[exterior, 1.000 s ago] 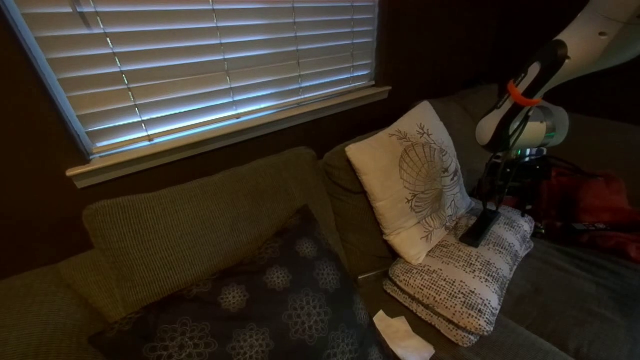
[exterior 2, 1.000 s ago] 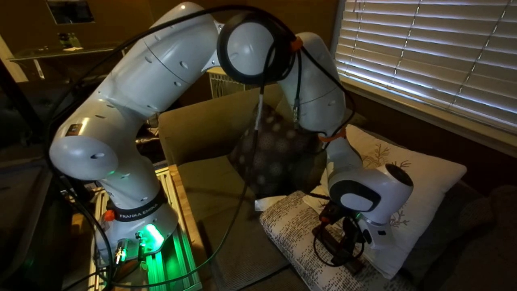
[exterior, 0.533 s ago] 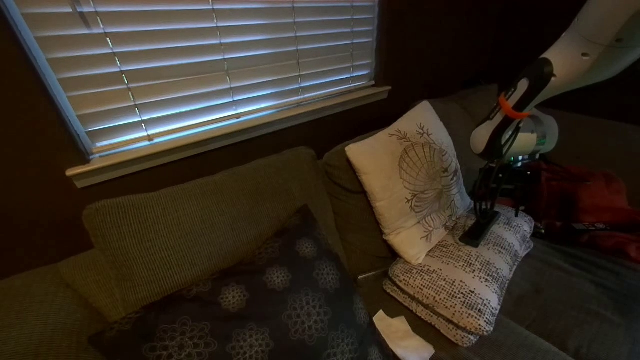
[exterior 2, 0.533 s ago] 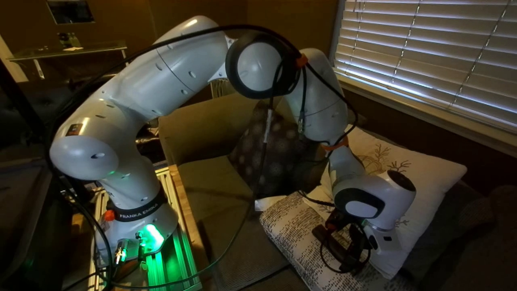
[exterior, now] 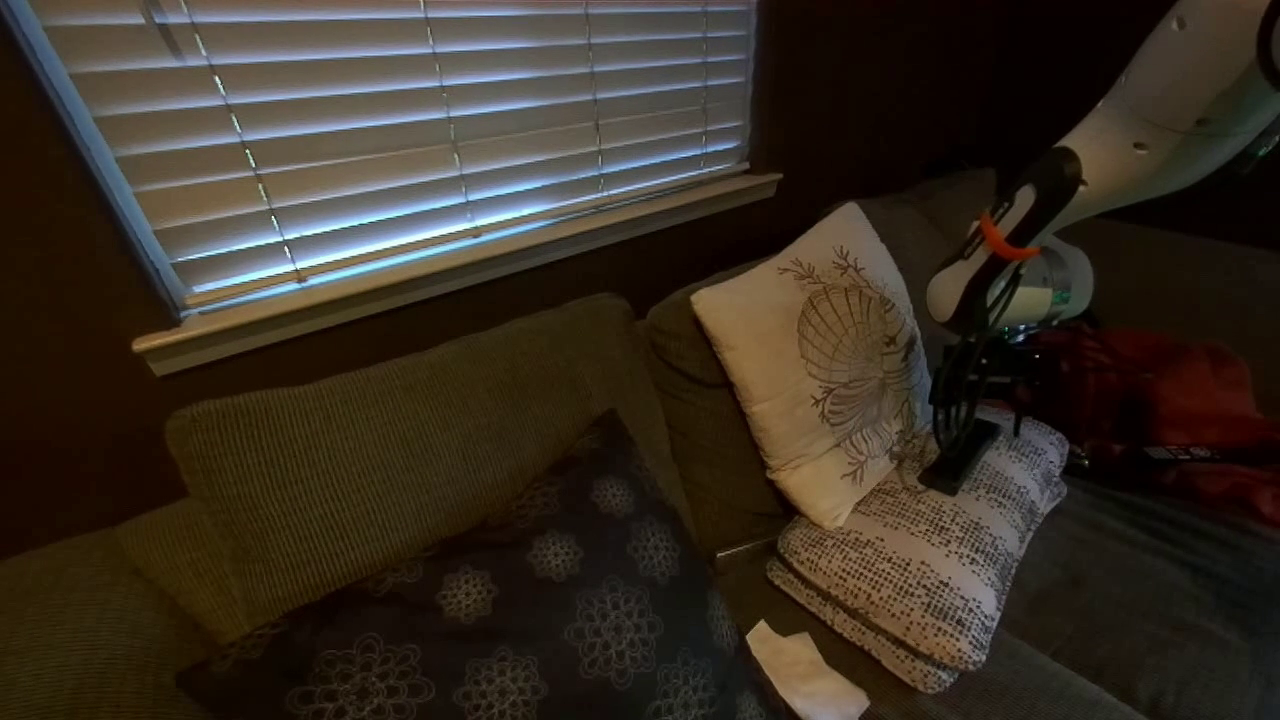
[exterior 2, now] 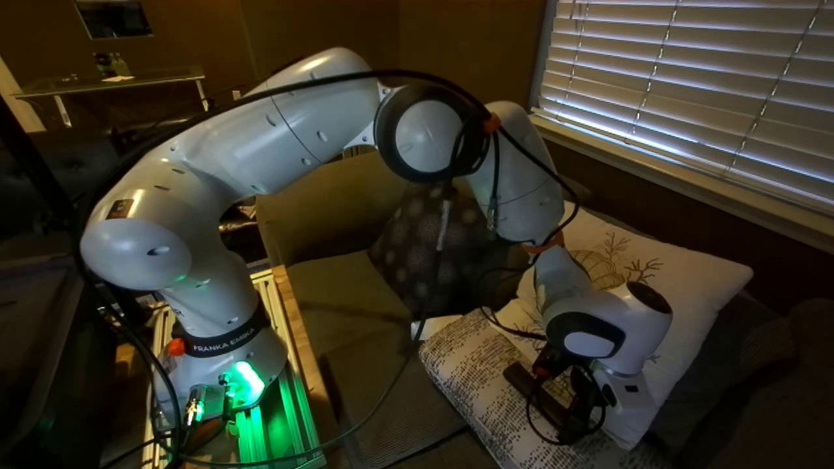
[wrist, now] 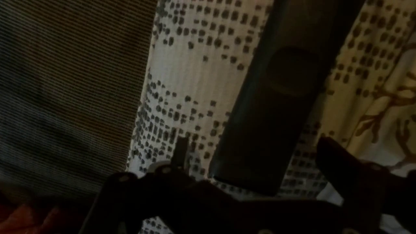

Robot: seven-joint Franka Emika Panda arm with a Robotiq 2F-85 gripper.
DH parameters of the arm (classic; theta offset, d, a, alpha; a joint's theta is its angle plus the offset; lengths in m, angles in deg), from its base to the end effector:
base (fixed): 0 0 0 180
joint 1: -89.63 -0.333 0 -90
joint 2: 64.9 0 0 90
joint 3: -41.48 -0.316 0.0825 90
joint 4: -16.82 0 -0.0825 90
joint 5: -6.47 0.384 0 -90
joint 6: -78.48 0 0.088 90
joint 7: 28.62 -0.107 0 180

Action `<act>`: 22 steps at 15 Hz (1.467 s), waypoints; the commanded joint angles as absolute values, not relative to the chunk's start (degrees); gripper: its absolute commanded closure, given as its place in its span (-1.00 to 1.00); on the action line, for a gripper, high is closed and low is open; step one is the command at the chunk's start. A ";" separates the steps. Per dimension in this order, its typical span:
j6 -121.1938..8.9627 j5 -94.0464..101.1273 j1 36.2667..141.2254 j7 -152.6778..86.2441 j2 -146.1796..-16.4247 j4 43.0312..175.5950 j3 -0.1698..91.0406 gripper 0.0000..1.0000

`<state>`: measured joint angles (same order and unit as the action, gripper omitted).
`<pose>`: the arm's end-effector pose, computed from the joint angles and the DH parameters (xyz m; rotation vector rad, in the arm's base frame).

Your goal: Move the remote forward

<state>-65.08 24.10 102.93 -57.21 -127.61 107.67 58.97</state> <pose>0.5592 -0.3215 0.0021 2.5351 -1.6510 -0.1668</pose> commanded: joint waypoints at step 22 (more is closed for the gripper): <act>-62.79 22.76 100.97 -63.29 -128.96 104.16 60.17 0.34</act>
